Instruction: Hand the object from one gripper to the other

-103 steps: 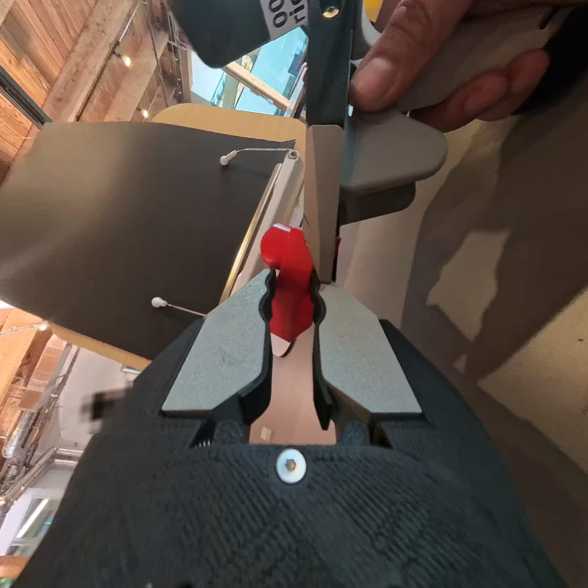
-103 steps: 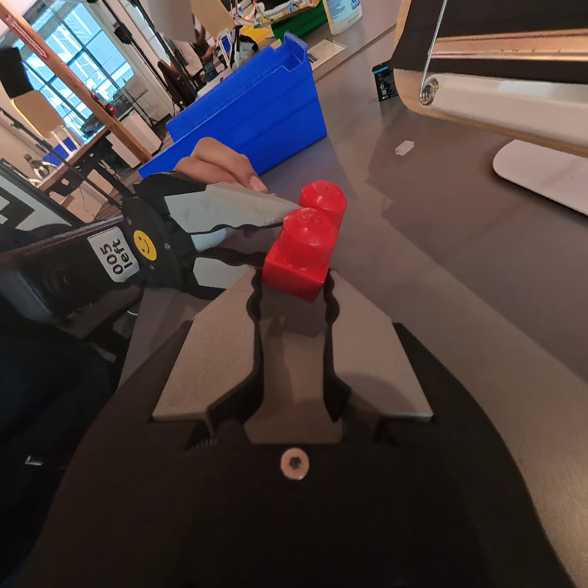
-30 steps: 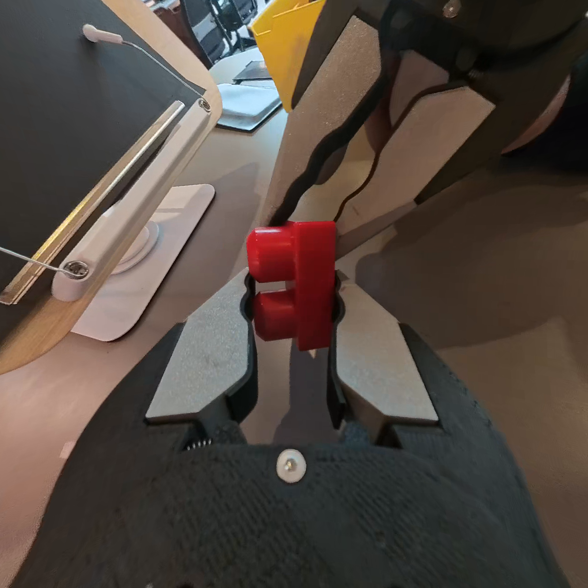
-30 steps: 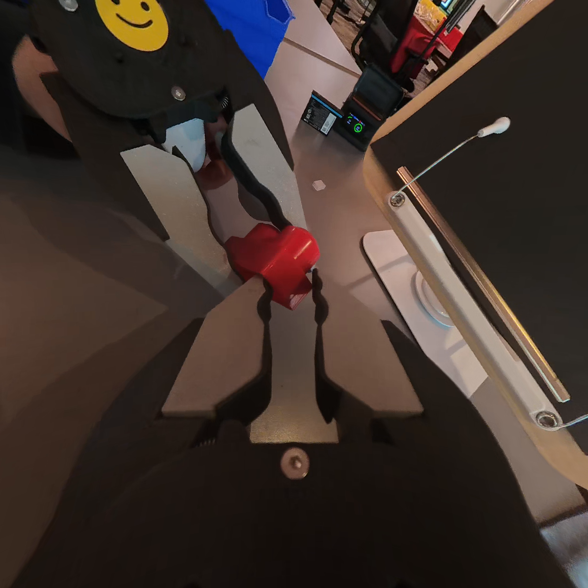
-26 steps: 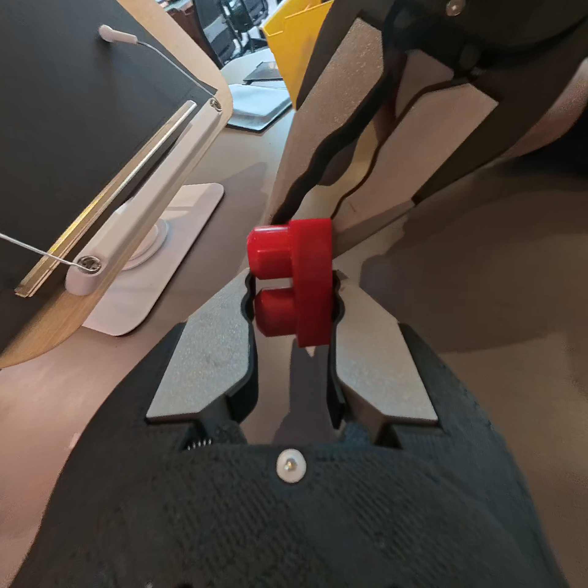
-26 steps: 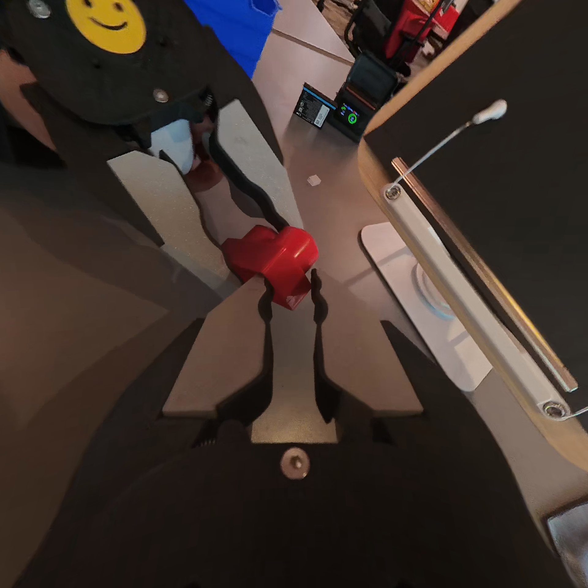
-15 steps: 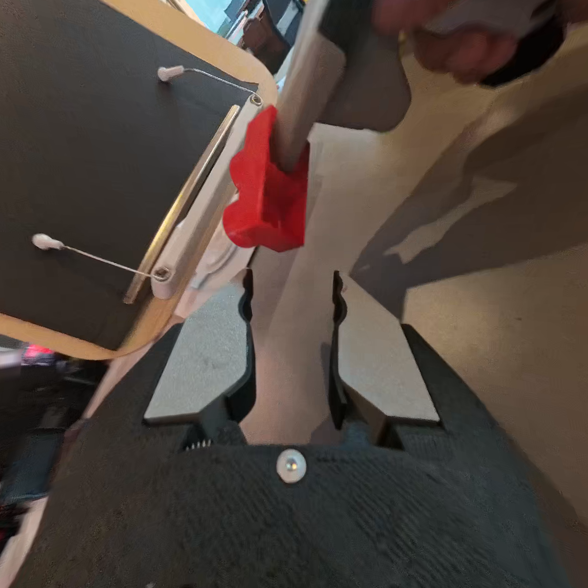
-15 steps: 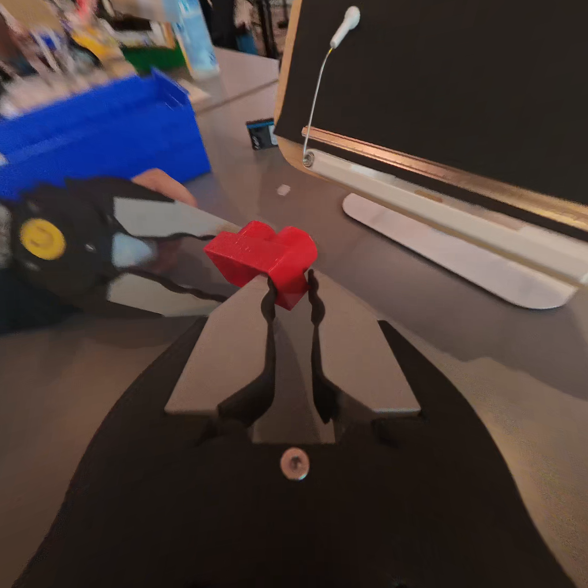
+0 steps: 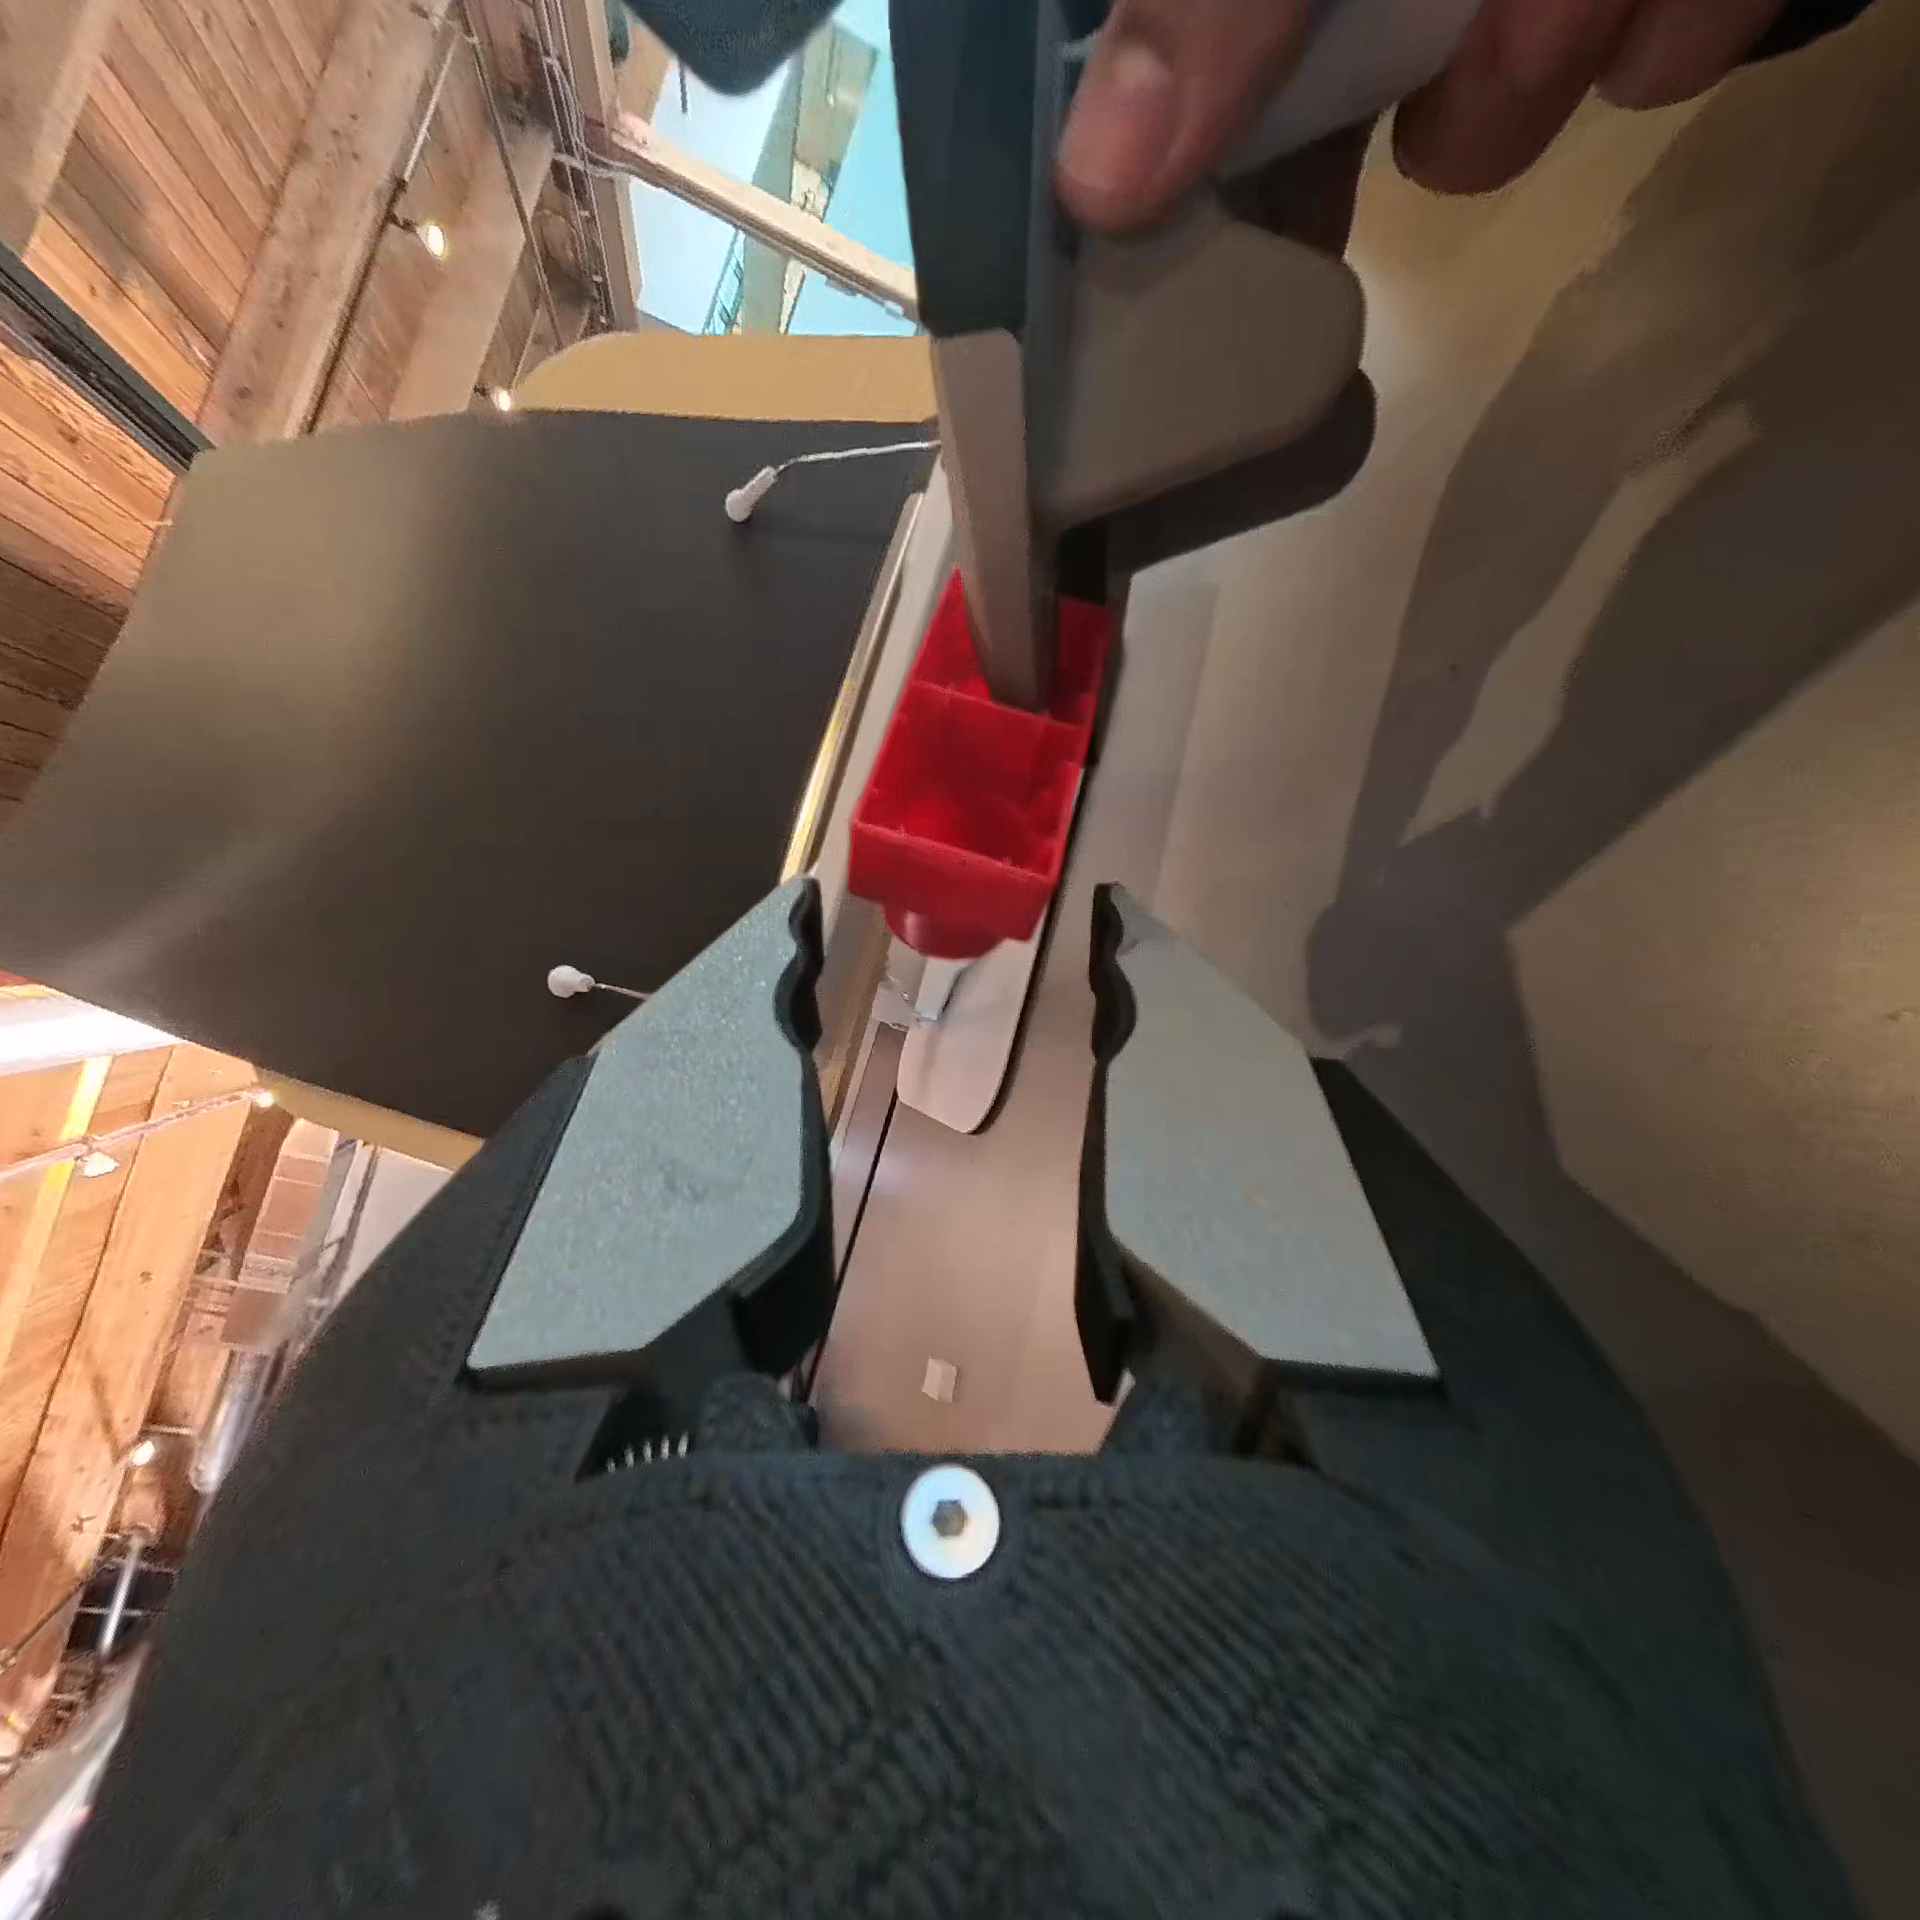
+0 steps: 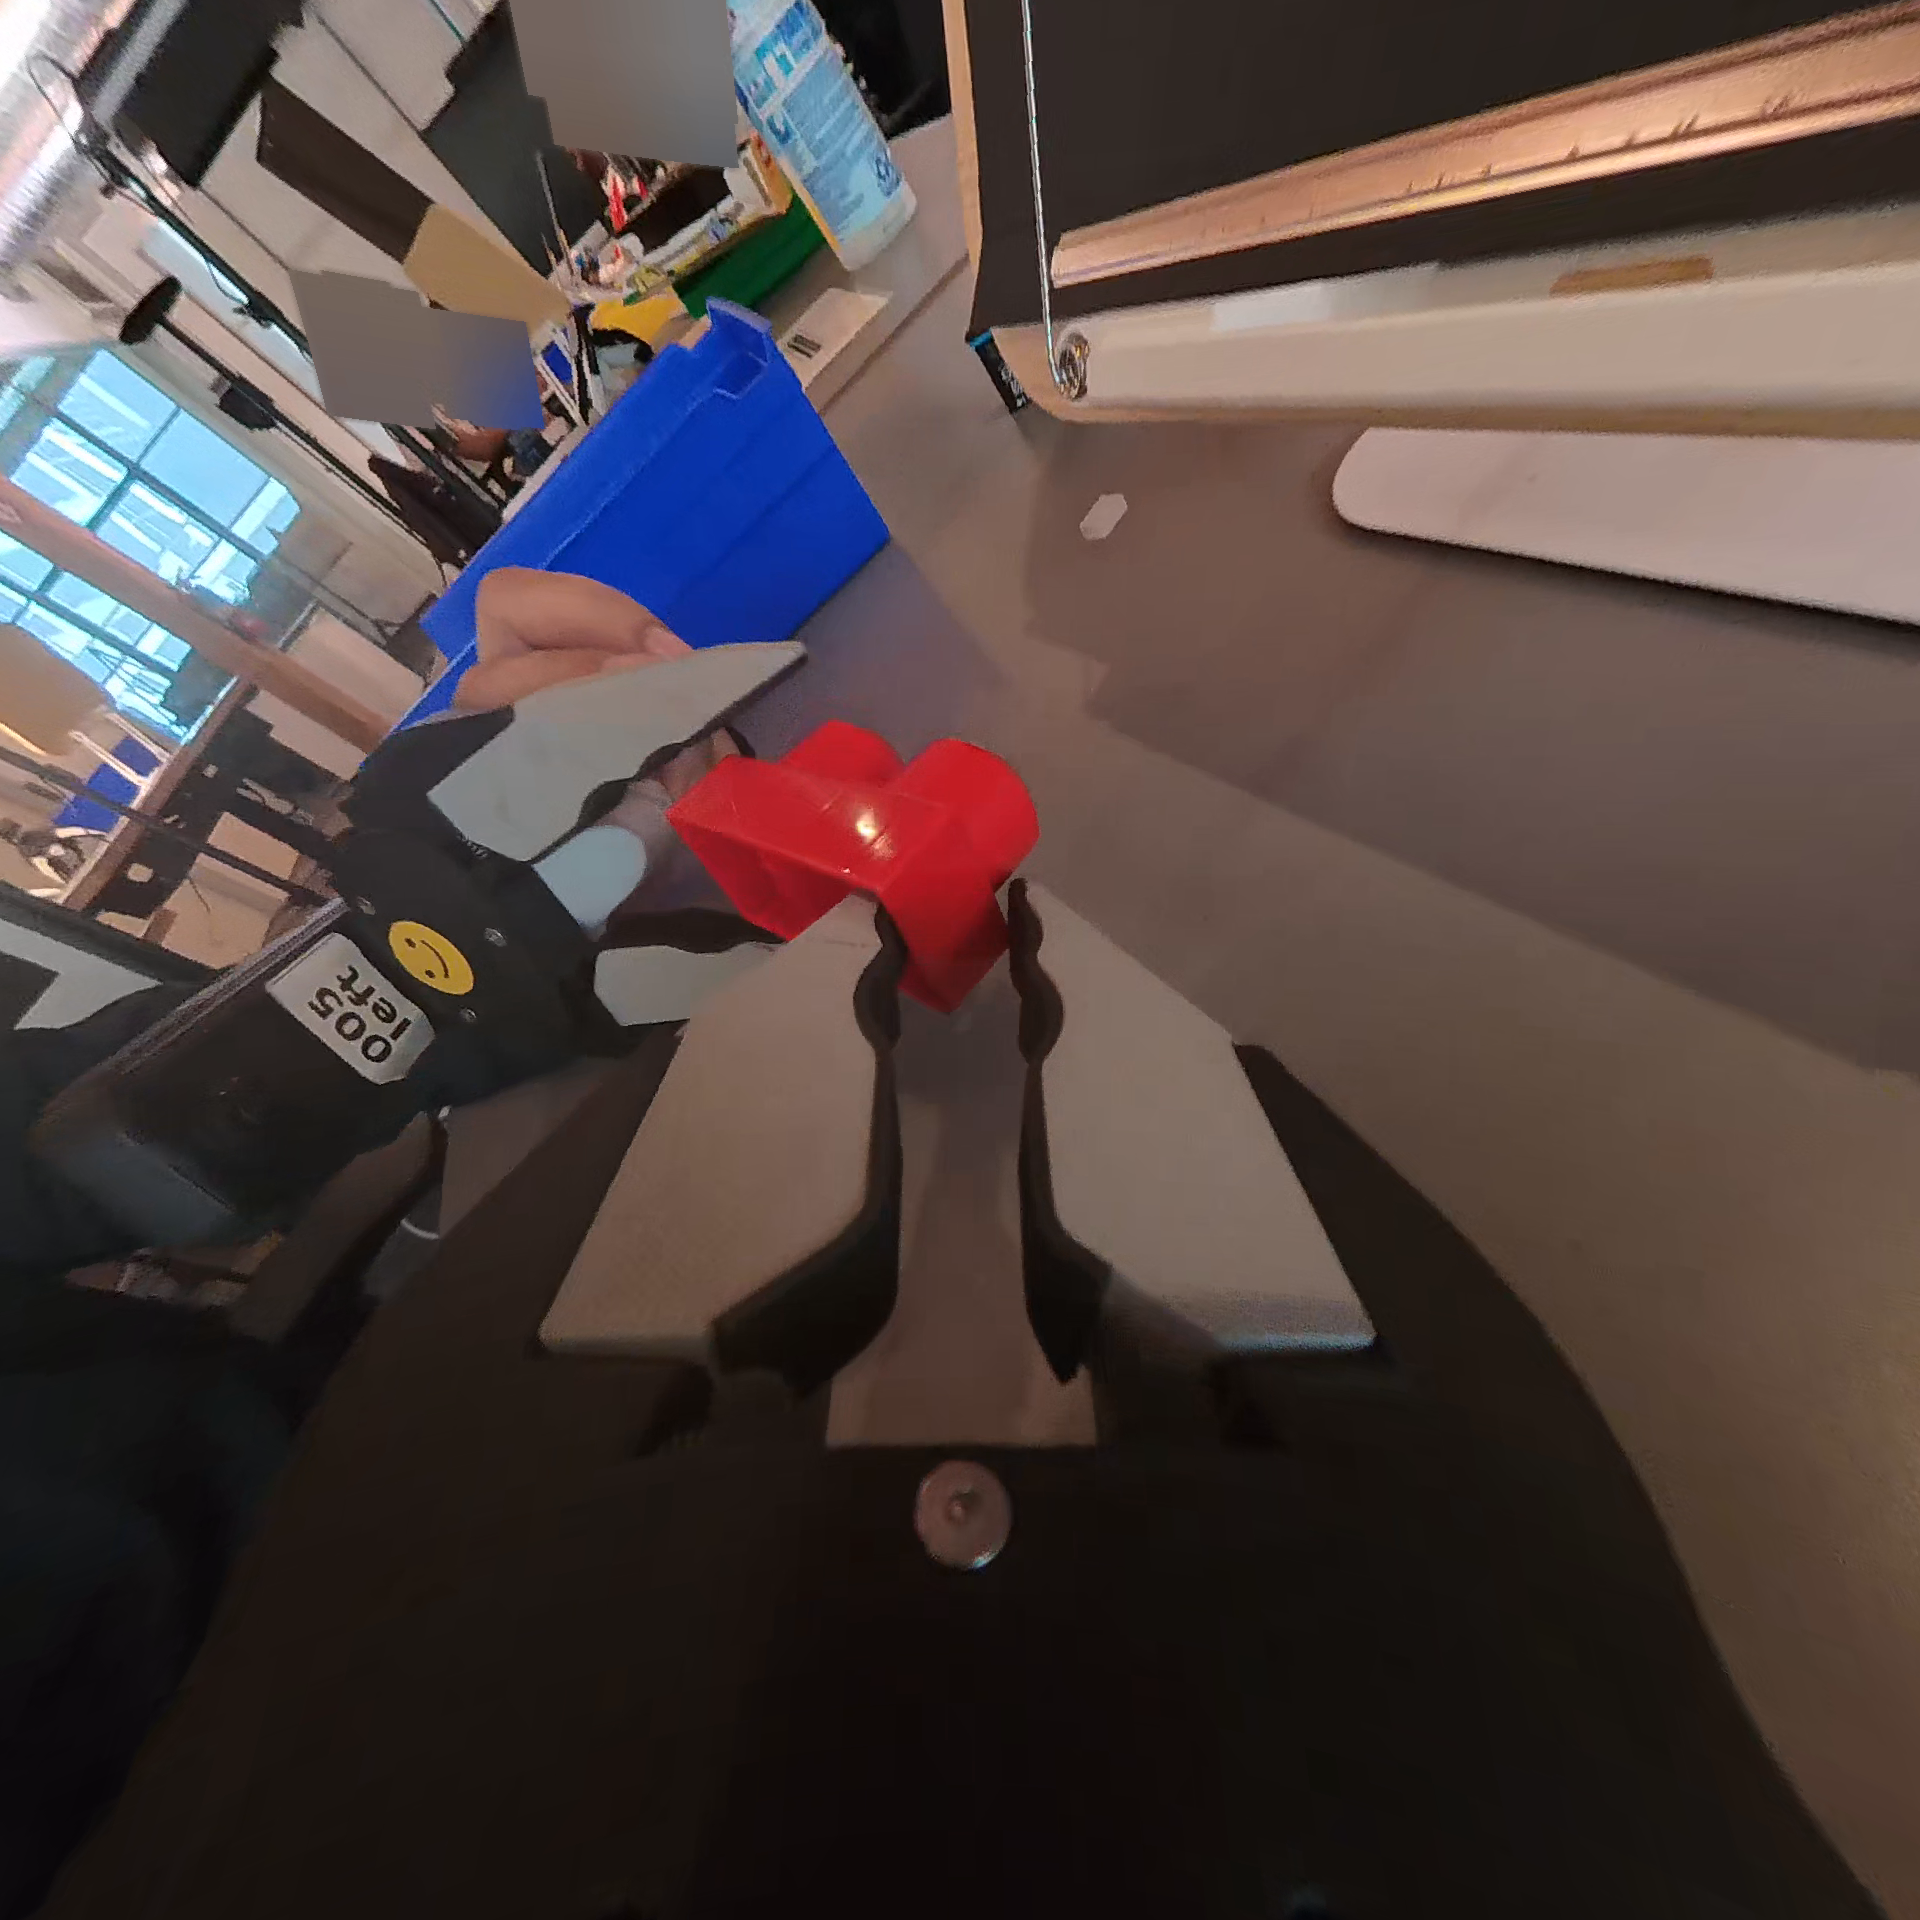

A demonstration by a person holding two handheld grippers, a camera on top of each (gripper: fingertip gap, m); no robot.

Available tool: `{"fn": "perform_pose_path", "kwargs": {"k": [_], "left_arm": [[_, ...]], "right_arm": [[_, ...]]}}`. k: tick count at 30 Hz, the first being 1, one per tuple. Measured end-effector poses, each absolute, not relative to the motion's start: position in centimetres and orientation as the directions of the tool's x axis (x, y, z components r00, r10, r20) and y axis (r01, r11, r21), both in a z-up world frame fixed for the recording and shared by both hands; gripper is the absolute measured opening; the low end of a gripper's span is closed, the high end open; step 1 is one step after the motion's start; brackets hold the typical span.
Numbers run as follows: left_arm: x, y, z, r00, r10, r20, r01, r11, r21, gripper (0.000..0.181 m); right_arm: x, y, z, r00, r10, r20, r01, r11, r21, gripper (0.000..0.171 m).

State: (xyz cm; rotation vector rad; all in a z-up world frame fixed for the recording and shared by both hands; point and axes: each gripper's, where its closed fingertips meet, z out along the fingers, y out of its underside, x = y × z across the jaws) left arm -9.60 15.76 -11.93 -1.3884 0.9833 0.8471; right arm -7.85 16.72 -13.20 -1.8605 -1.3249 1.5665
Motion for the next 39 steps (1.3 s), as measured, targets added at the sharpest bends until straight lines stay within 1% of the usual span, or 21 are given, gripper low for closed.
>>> {"fn": "perform_pose_path", "kwargs": {"k": [3, 5, 6, 7, 9, 12, 15, 17, 19, 21, 23, 25, 27, 28, 29, 31, 34, 36, 39], "left_arm": [[-8.8, 15.5, -12.2, 0.346, -0.093, -0.934, -0.934, 0.061, -0.352, 0.048], [-8.4, 15.4, -12.6, 0.336, -0.114, -0.935, -0.936, 0.074, -0.345, 0.036], [-8.4, 15.4, -12.9, 0.341, -0.139, -0.930, -0.934, 0.065, -0.352, 0.036], [-8.5, 15.4, -12.9, 0.374, -0.163, -0.913, -0.920, 0.055, -0.387, 0.036], [-8.6, 15.3, -12.5, 0.500, -0.222, -0.837, -0.854, 0.035, -0.519, 0.036], [-8.8, 15.1, -12.0, 0.689, -0.322, -0.649, -0.683, 0.010, -0.730, 0.035], [-8.1, 14.5, -11.8, 0.804, -0.489, -0.337, -0.410, -0.046, -0.911, 0.035], [-7.5, 14.1, -11.1, 0.808, -0.578, -0.111, -0.211, -0.108, -0.971, 0.035], [-7.0, 13.6, -10.4, 0.765, -0.641, 0.058, -0.059, -0.159, -0.986, 0.035], [-7.2, 13.3, -9.5, 0.729, -0.666, 0.158, 0.051, -0.178, -0.983, 0.035], [-6.2, 12.3, -9.2, 0.622, -0.741, 0.254, 0.113, -0.237, -0.965, 0.035], [-5.1, 11.4, -9.8, 0.534, -0.786, 0.312, 0.117, -0.296, -0.948, 0.035], [-4.4, 11.1, -10.3, 0.501, -0.801, 0.327, 0.096, -0.324, -0.941, 0.035], [-4.3, 11.1, -10.4, 0.510, -0.797, 0.323, 0.089, -0.325, -0.942, 0.035], [-4.4, 11.2, -10.4, 0.520, -0.795, 0.312, 0.083, -0.316, -0.945, 0.035], [-4.7, 11.4, -10.1, 0.555, -0.788, 0.267, 0.079, -0.270, -0.960, 0.035], [-4.8, 11.6, -10.4, 0.572, -0.784, 0.240, 0.047, -0.261, -0.964, 0.035], [-4.9, 11.8, -10.5, 0.596, -0.772, 0.219, 0.031, -0.250, -0.968, 0.035], [-4.8, 11.8, -10.9, 0.603, -0.769, 0.212, 0.008, -0.260, -0.966, 0.035]], "right_arm": [[-8.1, 15.9, -13.8, -0.079, 0.813, -0.576, 0.453, -0.486, -0.748, 0.015], [-8.3, 15.3, -14.0, -0.103, 0.804, -0.585, 0.466, -0.481, -0.743, 0.016], [-8.3, 15.2, -14.2, -0.103, 0.811, -0.575, 0.476, -0.468, -0.745, 0.016], [-8.2, 15.3, -14.2, -0.108, 0.823, -0.558, 0.475, -0.451, -0.756, 0.015], [-8.1, 15.5, -13.6, -0.121, 0.847, -0.517, 0.454, -0.416, -0.788, 0.016], [-7.7, 16.4, -11.9, -0.135, 0.890, -0.435, 0.384, -0.357, -0.851, 0.028], [-7.2, 16.2, -10.5, -0.201, 0.912, -0.359, 0.332, -0.281, -0.900, 0.037], [-7.0, 15.6, -9.4, -0.248, 0.914, -0.321, 0.288, -0.247, -0.925, 0.042], [-6.7, 14.7, -8.3, -0.318, 0.898, -0.304, 0.249, -0.231, -0.941, 0.046], [-6.4, 14.1, -7.8, -0.359, 0.885, -0.295, 0.237, -0.219, -0.946, 0.048], [-6.3, 13.6, -7.9, -0.385, 0.877, -0.287, 0.245, -0.203, -0.948, 0.051], [-6.3, 12.8, -7.9, -0.420, 0.862, -0.283, 0.247, -0.191, -0.950, 0.056], [-6.2, 11.6, -8.0, -0.470, 0.835, -0.284, 0.258, -0.178, -0.950, 0.050], [-6.0, 10.8, -8.2, -0.503, 0.816, -0.285, 0.276, -0.160, -0.948, 0.035], [-6.1, 10.5, -8.6, -0.498, 0.819, -0.283, 0.302, -0.143, -0.943, 0.033], [-6.2, 10.7, -9.5, -0.474, 0.842, -0.259, 0.340, -0.096, -0.935, 0.032], [-6.2, 10.7, -9.8, -0.475, 0.851, -0.225, 0.330, -0.065, -0.942, 0.033], [-6.4, 11.0, -9.9, -0.460, 0.859, -0.225, 0.332, -0.069, -0.941, 0.035], [-6.3, 11.2, -10.3, -0.449, 0.859, -0.245, 0.367, -0.073, -0.927, 0.033]]}}
